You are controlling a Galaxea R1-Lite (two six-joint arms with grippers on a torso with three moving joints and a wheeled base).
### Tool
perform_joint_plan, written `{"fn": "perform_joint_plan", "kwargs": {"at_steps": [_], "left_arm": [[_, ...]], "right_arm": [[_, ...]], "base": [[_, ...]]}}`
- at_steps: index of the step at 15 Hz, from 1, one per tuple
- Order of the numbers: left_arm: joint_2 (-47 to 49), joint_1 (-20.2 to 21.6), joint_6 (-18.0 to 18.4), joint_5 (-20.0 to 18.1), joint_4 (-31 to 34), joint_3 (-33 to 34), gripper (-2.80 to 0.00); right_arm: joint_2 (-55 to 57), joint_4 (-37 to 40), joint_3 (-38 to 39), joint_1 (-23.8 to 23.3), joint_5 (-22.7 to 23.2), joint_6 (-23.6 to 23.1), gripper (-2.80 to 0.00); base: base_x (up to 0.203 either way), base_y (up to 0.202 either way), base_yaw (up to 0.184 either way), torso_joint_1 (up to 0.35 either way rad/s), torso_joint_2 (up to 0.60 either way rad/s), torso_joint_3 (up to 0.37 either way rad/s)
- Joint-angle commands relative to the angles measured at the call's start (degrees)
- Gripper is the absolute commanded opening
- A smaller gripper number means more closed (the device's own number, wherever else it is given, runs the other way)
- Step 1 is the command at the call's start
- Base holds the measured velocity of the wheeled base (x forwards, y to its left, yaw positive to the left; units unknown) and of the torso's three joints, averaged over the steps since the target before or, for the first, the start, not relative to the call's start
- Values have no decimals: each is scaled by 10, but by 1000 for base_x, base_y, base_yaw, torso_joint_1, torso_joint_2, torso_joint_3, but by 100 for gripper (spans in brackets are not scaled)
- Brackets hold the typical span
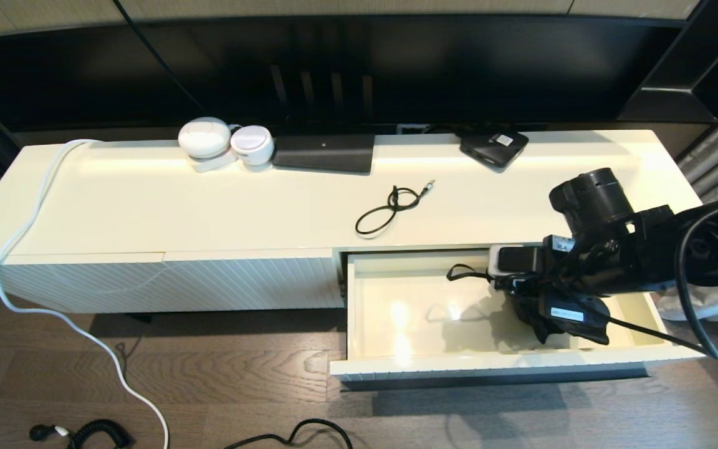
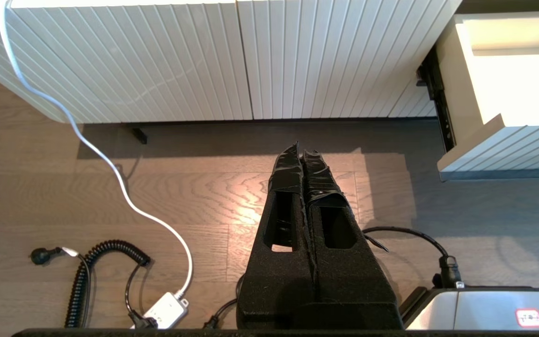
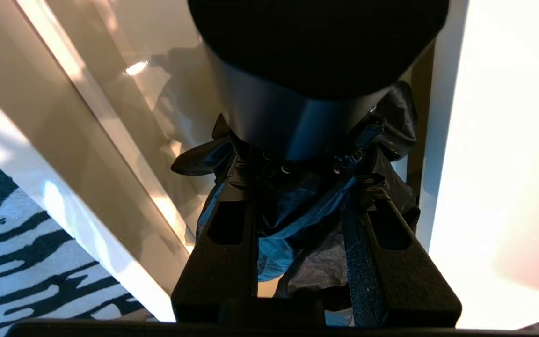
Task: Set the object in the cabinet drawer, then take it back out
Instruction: Put the umbrella in the drawer
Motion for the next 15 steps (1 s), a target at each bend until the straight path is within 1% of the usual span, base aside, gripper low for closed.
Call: {"fn": "perform_joint_plan", "kwargs": {"at_steps": [1,5,9,10,15], "left_arm": [[0,0,0,0,0,1,-280],[0,0,0,0,0,0,-280],[0,0,0,0,0,0,-280],[0,0,0,0,0,1,-280],[0,0,0,0,0,1,-280]], "right_arm": [[16,-6,6,4,-1,-3,-280],[50,-52,15,8,-2,-2,-280],[54,-55,8,8,-3,-1,-280],[51,-55,2,8,-2,-1,0],[20,-53,-20,6,-3,3,0]], "base": [[0,0,0,0,0,0],[0,0,0,0,0,0],[0,0,0,0,0,0],[0,0,0,0,0,0],[0,0,0,0,0,0]]}}
